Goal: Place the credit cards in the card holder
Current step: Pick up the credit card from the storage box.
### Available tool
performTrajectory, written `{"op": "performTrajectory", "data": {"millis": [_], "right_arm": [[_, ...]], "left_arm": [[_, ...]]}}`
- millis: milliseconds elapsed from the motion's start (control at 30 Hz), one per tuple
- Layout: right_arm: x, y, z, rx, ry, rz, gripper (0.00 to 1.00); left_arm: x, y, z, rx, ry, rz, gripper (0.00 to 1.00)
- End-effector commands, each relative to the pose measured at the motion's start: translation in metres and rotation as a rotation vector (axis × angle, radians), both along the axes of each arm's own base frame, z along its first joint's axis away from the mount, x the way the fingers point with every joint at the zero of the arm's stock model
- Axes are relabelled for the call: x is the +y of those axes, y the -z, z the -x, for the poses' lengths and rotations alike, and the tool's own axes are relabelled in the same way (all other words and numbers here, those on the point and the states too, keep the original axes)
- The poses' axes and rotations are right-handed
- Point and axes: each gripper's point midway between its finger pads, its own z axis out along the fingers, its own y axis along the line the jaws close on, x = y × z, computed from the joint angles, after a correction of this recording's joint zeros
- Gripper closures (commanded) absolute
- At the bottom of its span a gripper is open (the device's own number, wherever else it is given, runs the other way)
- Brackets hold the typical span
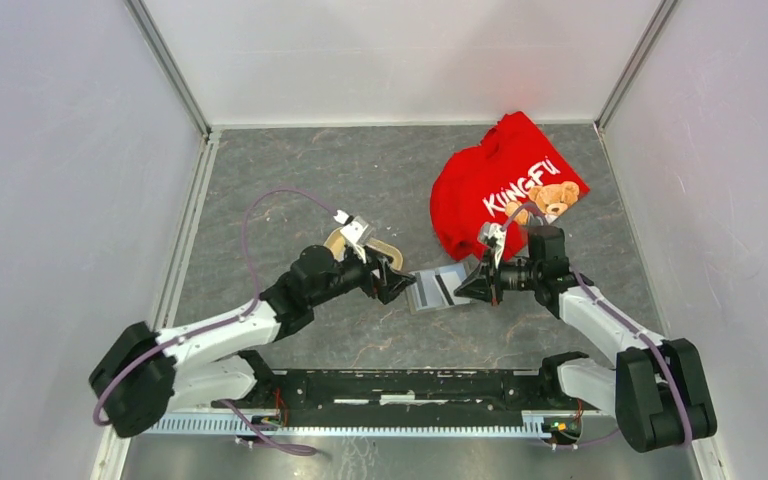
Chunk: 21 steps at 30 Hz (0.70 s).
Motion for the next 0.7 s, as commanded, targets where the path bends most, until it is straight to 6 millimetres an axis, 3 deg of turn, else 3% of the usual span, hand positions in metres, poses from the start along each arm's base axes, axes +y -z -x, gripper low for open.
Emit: {"op": "performTrajectory", "data": {"millis": [0, 100, 200, 333, 533, 667], "right_arm": [[-0.005, -0.013, -0.042, 0.072, 0.22, -0.034, 1.0], [-0.014, -0.006, -0.059, 0.197, 0.333, -0.022, 1.0], [-0.008, -0.001, -0.058, 0.338, 0.317, -0.059, 1.0], [-0.002, -0.004, -0.055, 0.378, 0.25, -0.092, 1.0], [-0.008, 0.007, -0.059, 0.399, 0.311, -0.067, 1.0], [-0.01, 0.018, -0.06, 0.451, 0.346, -0.053, 1.0]], "left_arm": [[-0.021, 0.002, 0.014, 0.294, 0.026, 0.251, 0.17], [-0.031, 0.024, 0.016, 0.389, 0.001, 0.227, 0.25], [-0.036, 0.048, 0.013, 0.423, -0.086, 0.152, 0.31], [-0.016, 0.08, -0.004, 0.425, -0.386, 0.022, 0.32], [-0.011, 0.104, -0.003, 0.422, -0.514, -0.029, 0.34], [-0.019, 0.11, -0.006, 0.423, -0.513, -0.047, 0.33]]}}
